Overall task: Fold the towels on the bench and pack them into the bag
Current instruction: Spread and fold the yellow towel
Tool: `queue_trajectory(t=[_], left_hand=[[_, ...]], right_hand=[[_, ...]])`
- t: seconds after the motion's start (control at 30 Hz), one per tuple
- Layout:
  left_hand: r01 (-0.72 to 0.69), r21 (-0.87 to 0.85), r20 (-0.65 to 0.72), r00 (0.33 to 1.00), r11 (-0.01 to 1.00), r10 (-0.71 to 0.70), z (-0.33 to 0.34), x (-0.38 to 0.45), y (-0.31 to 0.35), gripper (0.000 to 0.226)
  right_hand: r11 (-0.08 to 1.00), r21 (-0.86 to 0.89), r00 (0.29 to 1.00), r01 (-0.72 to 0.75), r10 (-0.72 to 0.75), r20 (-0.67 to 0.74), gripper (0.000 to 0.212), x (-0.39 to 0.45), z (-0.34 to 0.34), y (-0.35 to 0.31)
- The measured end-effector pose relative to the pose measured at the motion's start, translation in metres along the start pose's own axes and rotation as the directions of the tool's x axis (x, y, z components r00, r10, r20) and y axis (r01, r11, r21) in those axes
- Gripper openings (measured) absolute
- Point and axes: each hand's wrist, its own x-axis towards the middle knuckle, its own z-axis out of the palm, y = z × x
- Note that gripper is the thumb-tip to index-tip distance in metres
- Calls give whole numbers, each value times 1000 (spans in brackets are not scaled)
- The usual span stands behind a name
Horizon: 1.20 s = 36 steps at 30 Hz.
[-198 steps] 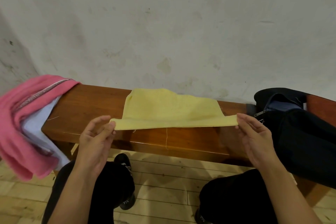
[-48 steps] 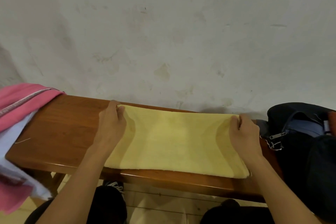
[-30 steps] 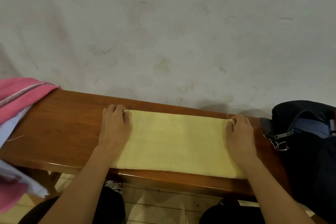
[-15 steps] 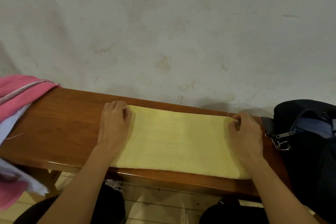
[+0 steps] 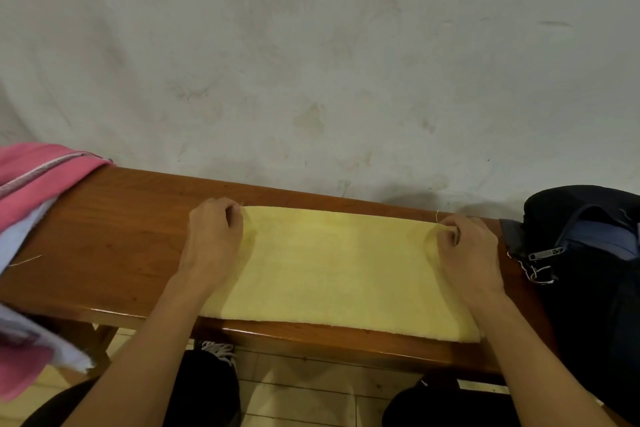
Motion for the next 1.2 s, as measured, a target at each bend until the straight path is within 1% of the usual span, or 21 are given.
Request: queue_trajectory(t=[0.1,0.23,0.37,0.47,0.53,0.6,0.7,0.8,0.87,0.93,0.97,1.03,1.07,1.13,1.2], left_hand=[[12,59,27,1000,998,-14,3,0,0,22],[23,84,34,999,996,-26,3,-2,3,21],[38,114,112,992,993,-51,2,2,2,27],[61,99,144,987,993,-75,-1,7,1,17],[64,88,147,986,994,-77,-4,10,1,11],[39,91,143,988,995,-52,-7,12,2,10],[-16,31,81,997,999,13,-14,14,4,11],[-102,-70,-63,993,992,97,-25,13,14,12],[-141,-190,-169,980,972,109,-33,10,24,11],[-145,-328,-253,966,933,61,-40,6,35,10],[-165,-358,-304,951,919,52,-44,4,39,11],[-242,-352,-402,911,904,87,-51,-2,45,13],[-278,-348,-429,896,895,112,-54,-5,46,15],[-335,-371,-424,891,866,163,-58,-11,39,18],[-369,-389,-379,899,844,218,-60,-18,26,19]], right_hand=[[999,-53,999,-10,11,32,25,-1,2,0],[986,-164,995,-19,34,90,31,-1,3,2],[975,-215,992,-47,71,109,25,-1,0,0],[970,-230,988,-73,101,116,17,-1,-2,-3],[971,-223,987,-84,112,117,16,-1,-2,-2],[977,-205,992,-54,75,97,19,0,-4,-1],[993,-120,1000,-19,21,19,20,0,-8,-6],[999,53,992,10,-3,-127,21,2,-10,-10],[978,178,960,107,-55,-273,21,4,-10,-14],[947,244,909,208,-95,-406,22,5,-12,-17],[932,273,889,240,-98,-447,22,5,-14,-19],[899,331,869,288,-99,-486,24,4,-16,-21],[884,351,863,310,-106,-494,23,3,-17,-21],[862,370,864,345,-138,-485,22,-3,-20,-18],[855,382,884,351,-168,-436,21,-11,-23,-15]])
